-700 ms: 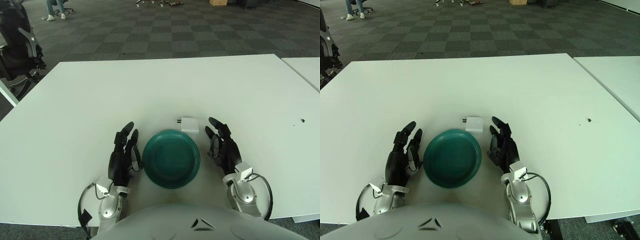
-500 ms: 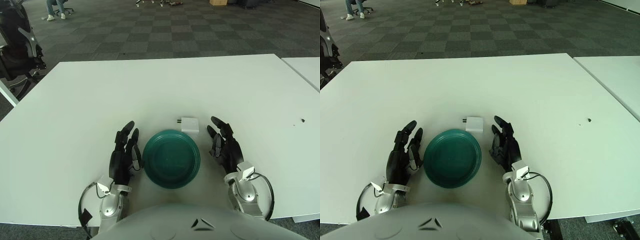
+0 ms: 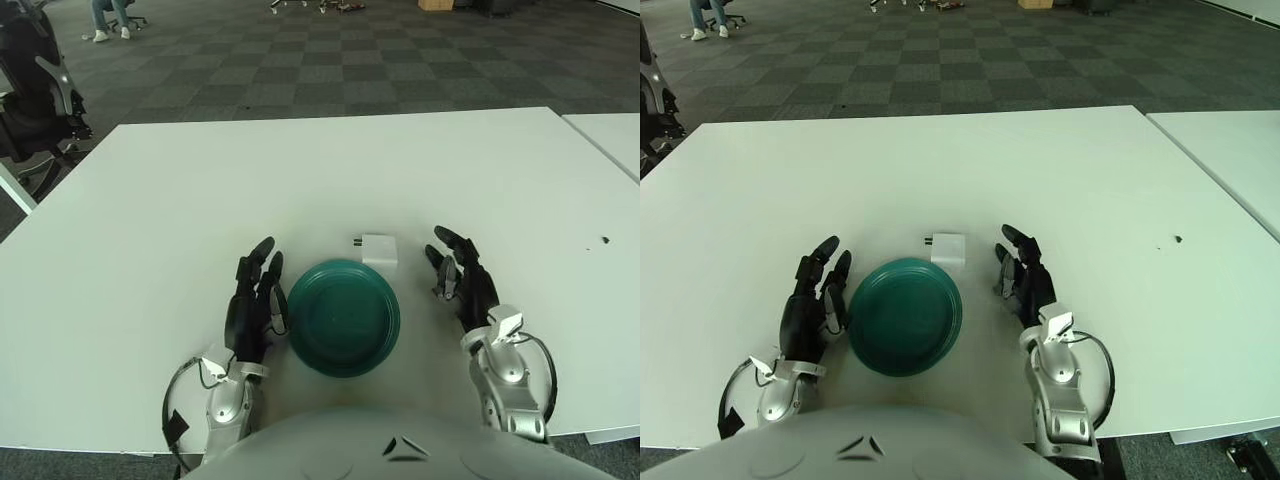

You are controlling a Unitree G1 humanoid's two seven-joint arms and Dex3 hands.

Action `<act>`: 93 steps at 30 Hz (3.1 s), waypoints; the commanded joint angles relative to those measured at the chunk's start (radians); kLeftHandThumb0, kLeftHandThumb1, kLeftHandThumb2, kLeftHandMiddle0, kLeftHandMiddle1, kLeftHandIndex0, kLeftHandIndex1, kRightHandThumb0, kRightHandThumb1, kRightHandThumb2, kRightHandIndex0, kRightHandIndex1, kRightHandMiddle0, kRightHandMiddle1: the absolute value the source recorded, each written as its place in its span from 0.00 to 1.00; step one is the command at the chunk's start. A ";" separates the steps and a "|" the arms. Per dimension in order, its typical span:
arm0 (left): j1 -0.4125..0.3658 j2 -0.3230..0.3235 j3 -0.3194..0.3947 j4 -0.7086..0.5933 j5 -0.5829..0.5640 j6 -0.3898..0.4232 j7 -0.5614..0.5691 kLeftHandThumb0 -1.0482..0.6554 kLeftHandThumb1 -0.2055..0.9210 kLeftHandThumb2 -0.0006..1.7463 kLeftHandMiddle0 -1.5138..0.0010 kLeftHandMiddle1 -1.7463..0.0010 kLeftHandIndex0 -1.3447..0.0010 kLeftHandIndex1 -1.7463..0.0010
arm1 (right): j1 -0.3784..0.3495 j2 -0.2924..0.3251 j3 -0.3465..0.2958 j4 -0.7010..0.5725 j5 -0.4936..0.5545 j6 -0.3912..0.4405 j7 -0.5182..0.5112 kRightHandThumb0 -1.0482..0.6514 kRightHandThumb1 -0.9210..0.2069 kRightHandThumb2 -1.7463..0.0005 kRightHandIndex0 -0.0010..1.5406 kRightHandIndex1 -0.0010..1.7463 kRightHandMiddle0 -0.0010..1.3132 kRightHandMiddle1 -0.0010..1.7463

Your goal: Put the charger into the plate.

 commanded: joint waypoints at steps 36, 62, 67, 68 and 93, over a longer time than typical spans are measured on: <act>-0.049 -0.022 -0.033 0.118 0.131 0.001 0.110 0.11 1.00 0.56 0.77 1.00 1.00 0.57 | -0.526 -0.524 0.312 0.121 -0.782 -0.155 0.140 0.14 0.00 0.67 0.08 0.00 0.00 0.30; -0.045 -0.019 -0.060 0.098 0.118 0.003 0.142 0.08 1.00 0.56 0.76 0.99 1.00 0.52 | -0.503 -0.515 0.426 0.142 -0.887 -0.200 0.206 0.17 0.00 0.70 0.06 0.00 0.00 0.24; -0.047 -0.021 -0.059 0.103 0.096 0.003 0.131 0.06 1.00 0.55 0.74 0.99 1.00 0.51 | -0.494 -0.509 0.436 0.145 -0.888 -0.189 0.227 0.19 0.00 0.71 0.05 0.00 0.00 0.21; -0.048 -0.022 -0.059 0.105 0.090 0.003 0.129 0.06 1.00 0.55 0.74 0.99 1.00 0.51 | -0.493 -0.508 0.439 0.146 -0.890 -0.186 0.230 0.19 0.00 0.71 0.05 0.00 0.00 0.21; -0.063 -0.020 -0.066 0.111 0.099 0.016 0.143 0.12 1.00 0.55 0.74 1.00 1.00 0.60 | -0.470 -0.487 0.544 0.108 -1.039 -0.158 0.265 0.19 0.00 0.65 0.04 0.00 0.00 0.12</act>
